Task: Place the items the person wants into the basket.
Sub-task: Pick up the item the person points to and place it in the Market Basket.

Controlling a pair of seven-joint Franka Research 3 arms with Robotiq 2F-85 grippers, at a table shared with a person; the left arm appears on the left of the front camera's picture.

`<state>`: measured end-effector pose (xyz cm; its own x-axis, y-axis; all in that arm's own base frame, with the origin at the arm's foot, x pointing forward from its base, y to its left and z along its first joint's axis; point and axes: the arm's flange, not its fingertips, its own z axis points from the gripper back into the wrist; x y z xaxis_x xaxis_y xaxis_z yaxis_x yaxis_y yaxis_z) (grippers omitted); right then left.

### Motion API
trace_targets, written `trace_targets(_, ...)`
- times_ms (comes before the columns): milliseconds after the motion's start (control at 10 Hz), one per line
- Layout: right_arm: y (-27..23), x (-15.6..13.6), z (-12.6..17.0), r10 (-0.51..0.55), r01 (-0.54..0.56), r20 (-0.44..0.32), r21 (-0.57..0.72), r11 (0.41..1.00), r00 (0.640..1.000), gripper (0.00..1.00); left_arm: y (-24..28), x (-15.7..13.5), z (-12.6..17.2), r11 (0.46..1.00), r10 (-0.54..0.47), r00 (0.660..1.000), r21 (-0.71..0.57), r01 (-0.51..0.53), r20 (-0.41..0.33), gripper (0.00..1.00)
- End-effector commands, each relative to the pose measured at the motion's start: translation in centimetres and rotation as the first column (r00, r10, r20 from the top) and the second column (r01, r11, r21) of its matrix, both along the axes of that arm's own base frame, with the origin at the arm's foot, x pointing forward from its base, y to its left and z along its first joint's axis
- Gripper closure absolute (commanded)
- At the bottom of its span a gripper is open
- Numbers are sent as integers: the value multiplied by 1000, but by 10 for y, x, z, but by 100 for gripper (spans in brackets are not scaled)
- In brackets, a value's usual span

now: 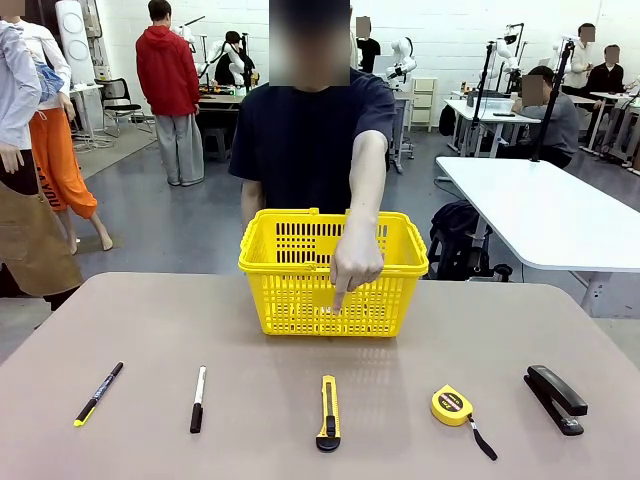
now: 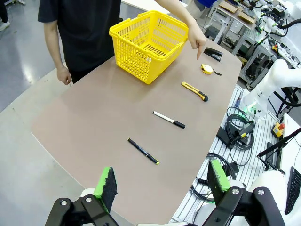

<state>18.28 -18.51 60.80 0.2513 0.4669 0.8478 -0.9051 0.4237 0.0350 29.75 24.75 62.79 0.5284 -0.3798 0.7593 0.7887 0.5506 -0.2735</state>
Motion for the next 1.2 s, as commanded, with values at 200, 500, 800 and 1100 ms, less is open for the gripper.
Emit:
trace_targets(200, 0, 1, 4, 18, -18, 18, 17, 1000, 1000, 0, 1, -1, 3, 1000, -2, 1000, -10, 2, 3, 0)
trace_targets(500, 0, 1, 4, 18, -18, 18, 17, 1000, 1000, 0, -64, -19, 57, 989, 78, 997, 124, -76, -9, 0)
trace_targets(800, 0, 1, 4, 18, -18, 18, 17, 1000, 1000, 0, -253, -32, 106, 784, 86, 988, 621, 14, -130, 0)
trace_targets(1100, 0, 1, 4, 18, -18, 18, 17, 1000, 1000, 0, -445, -19, 27, 676, 300, 940, 731, -91, -161, 0)
